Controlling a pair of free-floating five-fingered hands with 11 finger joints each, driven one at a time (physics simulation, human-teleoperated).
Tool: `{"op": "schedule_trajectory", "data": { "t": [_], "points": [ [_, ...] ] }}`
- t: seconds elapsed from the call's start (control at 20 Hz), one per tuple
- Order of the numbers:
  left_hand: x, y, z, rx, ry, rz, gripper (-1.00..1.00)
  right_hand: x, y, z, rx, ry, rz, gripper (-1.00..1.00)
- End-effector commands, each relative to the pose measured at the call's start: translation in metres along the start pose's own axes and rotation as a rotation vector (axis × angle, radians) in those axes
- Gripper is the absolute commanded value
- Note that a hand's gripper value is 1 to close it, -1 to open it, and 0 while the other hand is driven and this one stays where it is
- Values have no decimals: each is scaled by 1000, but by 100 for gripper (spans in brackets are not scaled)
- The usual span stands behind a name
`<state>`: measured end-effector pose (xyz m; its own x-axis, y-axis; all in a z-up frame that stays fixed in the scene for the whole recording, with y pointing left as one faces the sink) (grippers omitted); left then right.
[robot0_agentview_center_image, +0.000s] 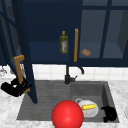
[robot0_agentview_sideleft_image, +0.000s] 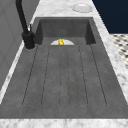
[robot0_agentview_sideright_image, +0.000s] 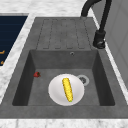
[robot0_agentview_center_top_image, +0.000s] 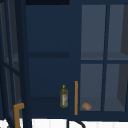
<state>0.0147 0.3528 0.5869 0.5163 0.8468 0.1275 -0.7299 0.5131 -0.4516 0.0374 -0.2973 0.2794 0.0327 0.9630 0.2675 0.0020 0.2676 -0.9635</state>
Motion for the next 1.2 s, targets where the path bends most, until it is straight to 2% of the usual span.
{"op": "schedule_trajectory", "data": {
  "t": [0.0,0.45,1.15],
  "points": [
    [-2,45,-6,-10,8,18,100,0,0,0,0,0,0,0],
    [23,81,-2,-52,73,-46,100,0,0,0,0,0,0,0],
    [62,124,5,-80,172,-115,100,0,0,0,0,0,0,0]
  ]
}}
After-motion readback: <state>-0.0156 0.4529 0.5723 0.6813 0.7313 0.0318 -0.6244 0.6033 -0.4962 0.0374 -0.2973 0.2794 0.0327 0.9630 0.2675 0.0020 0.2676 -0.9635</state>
